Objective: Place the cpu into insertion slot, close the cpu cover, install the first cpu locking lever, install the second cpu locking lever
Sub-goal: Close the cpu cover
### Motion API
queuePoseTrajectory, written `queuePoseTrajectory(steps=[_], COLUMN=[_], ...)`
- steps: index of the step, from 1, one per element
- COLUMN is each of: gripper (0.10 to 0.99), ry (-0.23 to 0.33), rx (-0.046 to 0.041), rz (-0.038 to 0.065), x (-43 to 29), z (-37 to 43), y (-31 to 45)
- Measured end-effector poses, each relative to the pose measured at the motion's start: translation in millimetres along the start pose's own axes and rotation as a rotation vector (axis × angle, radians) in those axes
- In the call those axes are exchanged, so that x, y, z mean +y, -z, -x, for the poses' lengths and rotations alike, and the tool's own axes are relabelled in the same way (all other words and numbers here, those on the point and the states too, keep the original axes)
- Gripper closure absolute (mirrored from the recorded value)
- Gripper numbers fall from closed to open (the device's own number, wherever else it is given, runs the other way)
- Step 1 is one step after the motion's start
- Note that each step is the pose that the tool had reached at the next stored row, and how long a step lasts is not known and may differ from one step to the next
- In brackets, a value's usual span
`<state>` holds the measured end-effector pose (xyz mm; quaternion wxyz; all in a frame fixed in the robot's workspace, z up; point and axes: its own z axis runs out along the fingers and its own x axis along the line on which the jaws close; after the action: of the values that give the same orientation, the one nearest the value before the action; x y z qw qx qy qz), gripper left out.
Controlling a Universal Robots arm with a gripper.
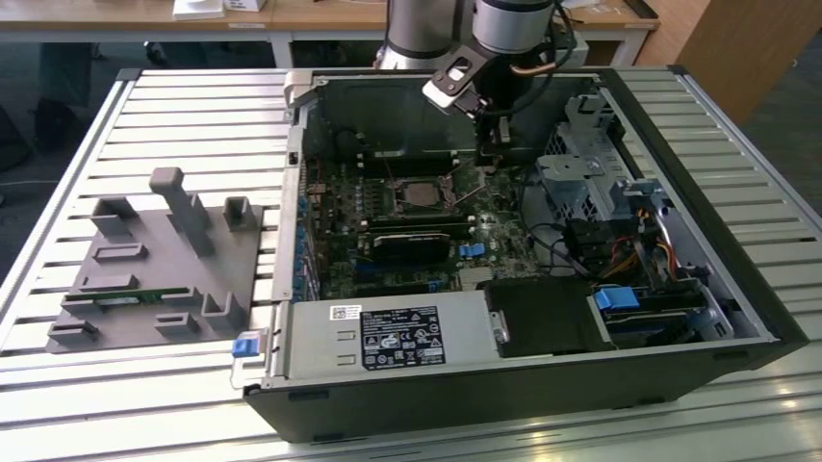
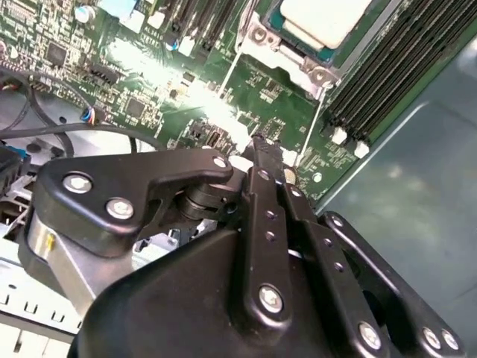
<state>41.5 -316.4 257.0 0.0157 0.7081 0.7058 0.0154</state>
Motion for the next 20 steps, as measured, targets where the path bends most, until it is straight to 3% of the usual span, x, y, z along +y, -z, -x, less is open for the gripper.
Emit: queuePoseTrajectory(steps=[12, 20], gripper=[0.98, 0.98], ry=[-0.001, -0.001], rx=[-0.0033, -0.0039], rz=[-0.002, -0.003], x=[19.0, 22.9], z=[-1.9, -2.4], y=[-4.2, -14.3])
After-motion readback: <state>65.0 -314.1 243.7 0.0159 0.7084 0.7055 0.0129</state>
